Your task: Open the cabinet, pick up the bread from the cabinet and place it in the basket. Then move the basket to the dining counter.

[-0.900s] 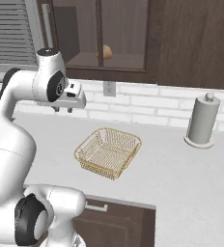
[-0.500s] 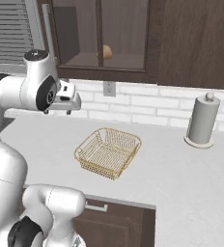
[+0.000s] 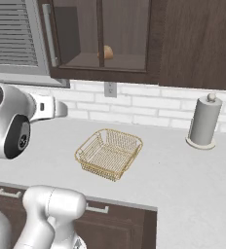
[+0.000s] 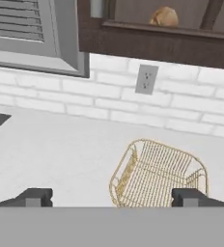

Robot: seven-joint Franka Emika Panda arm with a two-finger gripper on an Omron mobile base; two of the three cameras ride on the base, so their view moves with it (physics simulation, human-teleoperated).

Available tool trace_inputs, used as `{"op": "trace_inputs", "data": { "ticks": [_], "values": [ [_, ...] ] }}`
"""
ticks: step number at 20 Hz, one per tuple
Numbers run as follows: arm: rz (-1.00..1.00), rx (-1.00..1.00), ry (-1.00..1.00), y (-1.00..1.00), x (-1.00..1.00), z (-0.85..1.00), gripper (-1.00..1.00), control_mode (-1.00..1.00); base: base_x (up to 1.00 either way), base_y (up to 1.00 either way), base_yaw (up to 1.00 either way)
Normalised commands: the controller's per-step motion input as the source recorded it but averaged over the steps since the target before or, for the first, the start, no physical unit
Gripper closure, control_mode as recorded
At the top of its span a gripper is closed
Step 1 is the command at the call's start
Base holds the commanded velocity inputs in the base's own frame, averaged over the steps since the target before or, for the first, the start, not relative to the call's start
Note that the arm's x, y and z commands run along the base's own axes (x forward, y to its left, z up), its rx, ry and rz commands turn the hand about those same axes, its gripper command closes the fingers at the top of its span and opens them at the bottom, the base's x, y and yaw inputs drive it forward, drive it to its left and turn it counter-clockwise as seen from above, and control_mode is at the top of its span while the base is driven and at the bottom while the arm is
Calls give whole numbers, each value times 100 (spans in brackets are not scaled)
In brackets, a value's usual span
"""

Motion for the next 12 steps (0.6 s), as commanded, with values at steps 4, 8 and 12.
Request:
{"op": "trace_inputs", "data": {
  "ticks": [4,8,12],
  "values": [
    [-9,0,-44,0,-15,75,-100,-100,0,0,0],
    [-6,0,-53,0,-18,94,-100,-100,0,0,0],
    [-5,3,-56,0,-9,95,-100,-100,0,0,0]
  ]
}}
